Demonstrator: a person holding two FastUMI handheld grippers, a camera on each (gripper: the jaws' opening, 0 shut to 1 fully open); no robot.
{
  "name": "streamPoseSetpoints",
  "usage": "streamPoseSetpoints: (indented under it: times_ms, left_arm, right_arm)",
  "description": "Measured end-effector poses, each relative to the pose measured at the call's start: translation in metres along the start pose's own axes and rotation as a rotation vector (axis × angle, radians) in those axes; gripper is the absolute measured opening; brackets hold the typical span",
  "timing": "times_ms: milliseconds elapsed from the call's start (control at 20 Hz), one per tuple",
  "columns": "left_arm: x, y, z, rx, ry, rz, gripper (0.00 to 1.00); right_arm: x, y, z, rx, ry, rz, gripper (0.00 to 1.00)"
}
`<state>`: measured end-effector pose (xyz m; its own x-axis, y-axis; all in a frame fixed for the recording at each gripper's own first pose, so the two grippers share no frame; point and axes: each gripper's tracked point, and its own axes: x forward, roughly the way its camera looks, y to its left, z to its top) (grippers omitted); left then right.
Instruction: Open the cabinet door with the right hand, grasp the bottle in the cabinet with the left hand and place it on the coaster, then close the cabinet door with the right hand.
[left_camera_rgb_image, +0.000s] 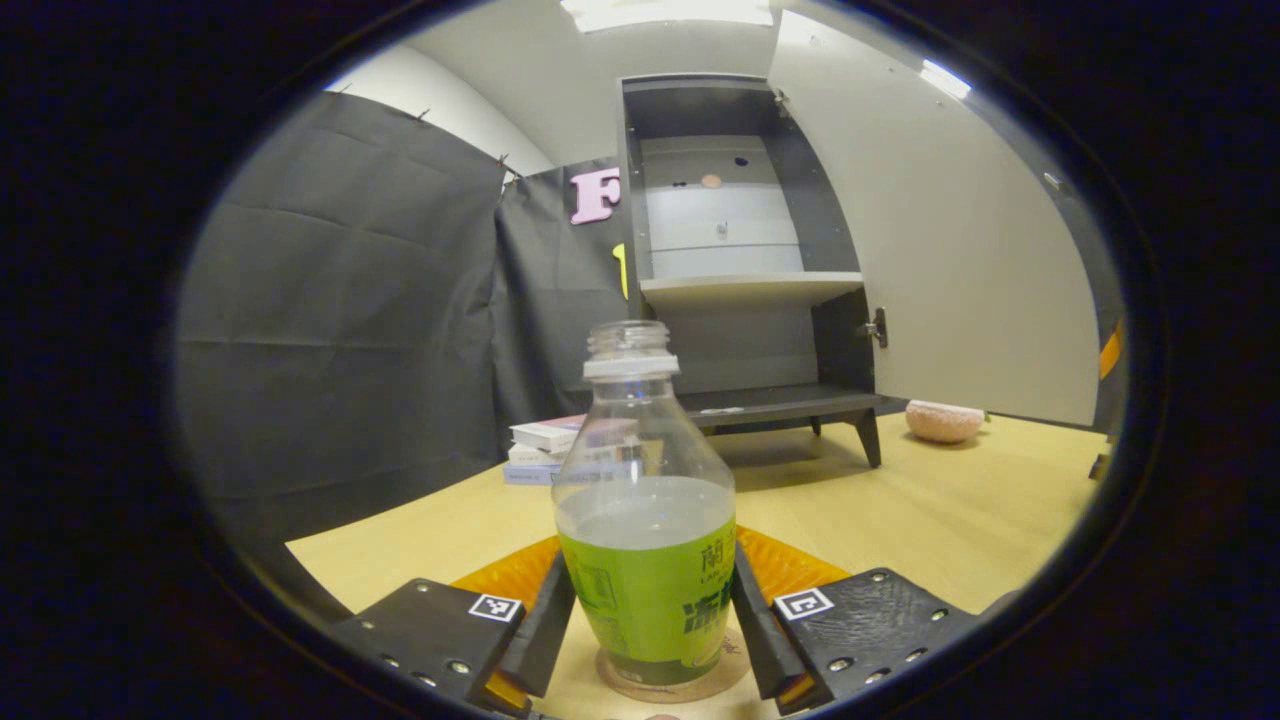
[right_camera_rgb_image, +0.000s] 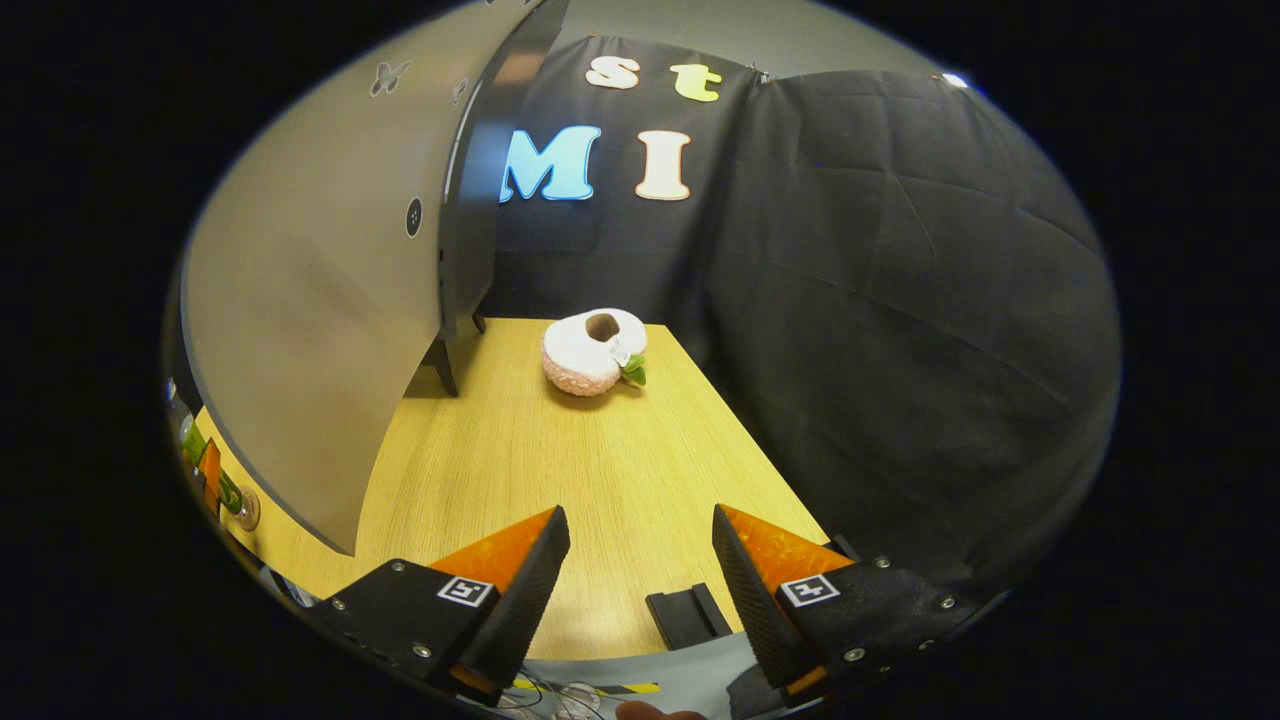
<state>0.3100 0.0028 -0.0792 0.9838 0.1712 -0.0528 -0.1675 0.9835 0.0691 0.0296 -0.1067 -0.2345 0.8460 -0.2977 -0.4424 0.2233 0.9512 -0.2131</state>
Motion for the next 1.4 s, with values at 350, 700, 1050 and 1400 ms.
streamPoseSetpoints:
  times_ms: [350, 700, 1050, 1400]
  left_arm:
    - [0.005, -0.002, 0.037, 0.026, -0.019, -0.03, 0.76]
    - [0.005, 0.007, 0.09, 0.059, -0.049, -0.041, 0.76]
    - [-0.007, -0.012, 0.179, 0.055, -0.045, -0.104, 0.76]
    - [0.008, -0.037, 0.31, 0.076, -0.098, -0.096, 0.76]
  right_arm:
    - [0.002, 0.01, 0.012, 0.04, 0.006, -0.005, 0.89]
    - [0.004, 0.013, 0.035, 0.078, -0.016, -0.008, 0.89]
    - [-0.002, -0.009, 0.089, 0.135, -0.094, -0.012, 0.92]
    - [-0.015, -0.003, 0.168, 0.233, -0.218, 0.139, 0.94]
